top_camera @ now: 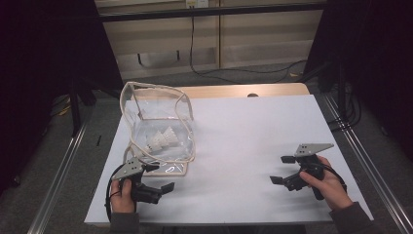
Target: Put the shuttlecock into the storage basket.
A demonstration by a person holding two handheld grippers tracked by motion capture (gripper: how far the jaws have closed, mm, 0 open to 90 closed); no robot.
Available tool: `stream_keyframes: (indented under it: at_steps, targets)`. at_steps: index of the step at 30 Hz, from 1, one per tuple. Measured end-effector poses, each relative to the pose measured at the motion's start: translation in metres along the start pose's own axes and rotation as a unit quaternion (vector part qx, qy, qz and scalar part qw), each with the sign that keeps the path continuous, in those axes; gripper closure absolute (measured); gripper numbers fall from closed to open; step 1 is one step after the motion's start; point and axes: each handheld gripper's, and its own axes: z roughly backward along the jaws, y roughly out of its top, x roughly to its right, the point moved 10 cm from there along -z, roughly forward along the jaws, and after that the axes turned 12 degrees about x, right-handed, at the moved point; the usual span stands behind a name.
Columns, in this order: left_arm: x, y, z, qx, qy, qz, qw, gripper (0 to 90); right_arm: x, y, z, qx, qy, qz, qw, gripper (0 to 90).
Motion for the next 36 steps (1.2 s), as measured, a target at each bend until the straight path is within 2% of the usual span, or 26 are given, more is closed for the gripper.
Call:
stream_keyframes:
  at_steps: [18, 36]
  targets:
    - [0.0002, -0.0001, -0.0004, -0.002, 0.0, -0.001, 1.0, 2.8, 0.0055, -0.0055, 0.0097, 0.005, -0.014, 0.006, 0.9999, 4.7]
    - [0.0004, -0.0005, -0.0006, -0.002, -0.001, 0.0, 1.0, 2.8, 0.0044, -0.0083, 0.0099, 0.007, -0.015, 0.01, 0.9998, 4.7]
